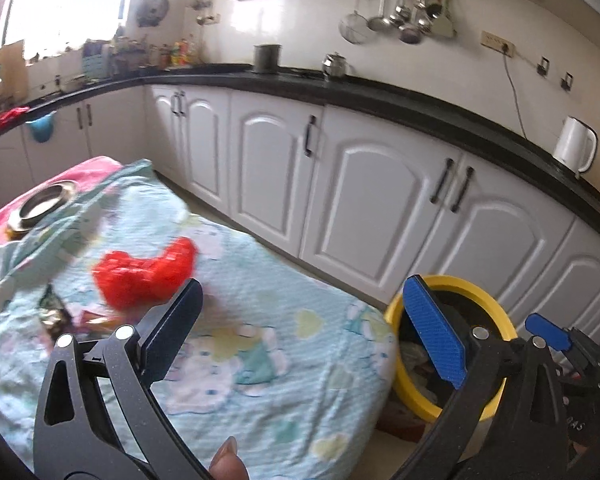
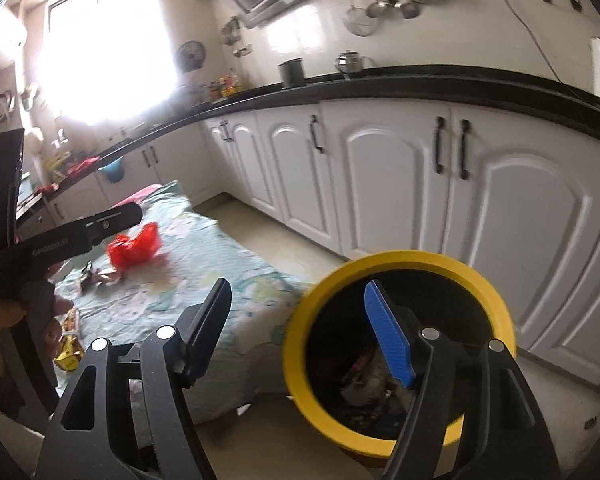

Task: Collect trash
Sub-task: 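Move both open tools back over the remaining trash on the bed, then grasp the green snack packet with the left tool while the right tool grasps the pink wrapper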

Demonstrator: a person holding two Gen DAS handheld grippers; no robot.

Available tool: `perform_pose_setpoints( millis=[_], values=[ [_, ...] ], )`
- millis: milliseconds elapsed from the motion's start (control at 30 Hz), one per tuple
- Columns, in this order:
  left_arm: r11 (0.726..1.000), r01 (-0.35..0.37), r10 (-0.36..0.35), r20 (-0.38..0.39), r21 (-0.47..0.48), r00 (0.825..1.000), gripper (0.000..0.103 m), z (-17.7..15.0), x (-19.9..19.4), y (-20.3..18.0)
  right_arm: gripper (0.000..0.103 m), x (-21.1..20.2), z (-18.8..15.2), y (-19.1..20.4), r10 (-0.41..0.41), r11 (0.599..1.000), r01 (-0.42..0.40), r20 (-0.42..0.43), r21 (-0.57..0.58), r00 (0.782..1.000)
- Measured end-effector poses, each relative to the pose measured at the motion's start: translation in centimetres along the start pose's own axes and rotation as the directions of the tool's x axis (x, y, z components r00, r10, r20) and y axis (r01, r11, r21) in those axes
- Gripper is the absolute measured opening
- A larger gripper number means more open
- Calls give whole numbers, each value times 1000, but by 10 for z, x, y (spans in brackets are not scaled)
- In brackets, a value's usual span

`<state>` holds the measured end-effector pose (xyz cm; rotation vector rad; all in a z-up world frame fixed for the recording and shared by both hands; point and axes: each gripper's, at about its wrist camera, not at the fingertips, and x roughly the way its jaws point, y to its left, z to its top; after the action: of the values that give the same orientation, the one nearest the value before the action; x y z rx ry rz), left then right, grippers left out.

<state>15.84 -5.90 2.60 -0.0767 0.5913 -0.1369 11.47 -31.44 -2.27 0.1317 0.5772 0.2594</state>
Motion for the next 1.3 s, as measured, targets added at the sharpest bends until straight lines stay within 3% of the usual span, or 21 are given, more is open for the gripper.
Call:
perform_pose_setpoints(
  millis=[600, 1000, 1133, 1300],
  values=[
    [978, -157, 164, 44, -141, 985, 92, -3, -34, 112, 67, 44, 18, 118, 192, 971, -197, -50, -132, 980],
    [912, -272, 275, -35, -305, 961, 92, -16, -30, 219, 67, 108, 25, 208, 296, 890, -344, -195, -299, 935],
    [895, -270, 257, -84, -354, 963, 81, -19, -16, 249, 63, 139, 23, 238, 316, 854, -397, -272, -336, 909],
    [876, -244, 200, -147, -416, 969, 66, -24, 6, 274, 57, 170, 19, 271, 309, 805, -430, -329, -410, 892]
  ],
)
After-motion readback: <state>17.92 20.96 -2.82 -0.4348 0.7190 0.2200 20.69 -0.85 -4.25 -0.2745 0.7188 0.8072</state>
